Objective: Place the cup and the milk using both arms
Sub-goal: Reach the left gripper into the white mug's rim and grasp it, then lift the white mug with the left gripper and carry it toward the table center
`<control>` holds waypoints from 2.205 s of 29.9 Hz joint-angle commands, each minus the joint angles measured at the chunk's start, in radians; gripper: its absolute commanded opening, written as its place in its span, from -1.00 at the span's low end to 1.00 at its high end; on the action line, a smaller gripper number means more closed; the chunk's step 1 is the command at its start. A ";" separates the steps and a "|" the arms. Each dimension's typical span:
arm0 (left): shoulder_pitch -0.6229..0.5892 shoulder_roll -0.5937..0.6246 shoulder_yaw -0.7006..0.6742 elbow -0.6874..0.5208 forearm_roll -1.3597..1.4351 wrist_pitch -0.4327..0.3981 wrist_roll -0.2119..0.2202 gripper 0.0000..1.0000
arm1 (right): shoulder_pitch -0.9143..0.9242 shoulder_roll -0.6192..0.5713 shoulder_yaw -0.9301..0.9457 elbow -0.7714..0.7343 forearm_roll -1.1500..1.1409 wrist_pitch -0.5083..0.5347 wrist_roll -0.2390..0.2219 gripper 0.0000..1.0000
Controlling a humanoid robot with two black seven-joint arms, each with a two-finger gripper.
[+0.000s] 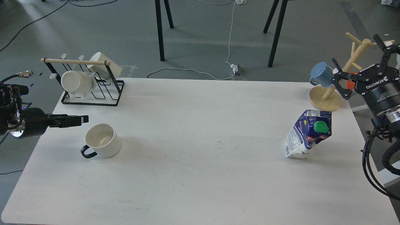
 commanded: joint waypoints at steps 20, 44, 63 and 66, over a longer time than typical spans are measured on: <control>0.020 -0.068 0.010 0.110 0.166 0.049 0.000 0.94 | -0.032 0.002 0.002 -0.009 -0.001 0.000 0.001 0.98; -0.018 -0.152 -0.002 0.107 0.161 -0.034 0.000 0.93 | -0.037 0.009 0.000 -0.011 -0.001 0.000 0.001 0.98; -0.005 -0.210 0.013 0.177 0.174 -0.023 0.000 -0.13 | -0.052 -0.001 0.000 -0.006 0.000 0.000 0.001 0.98; -0.005 -0.213 0.012 0.174 0.183 -0.017 0.000 -0.57 | -0.055 0.001 0.000 -0.006 0.000 0.000 0.001 0.98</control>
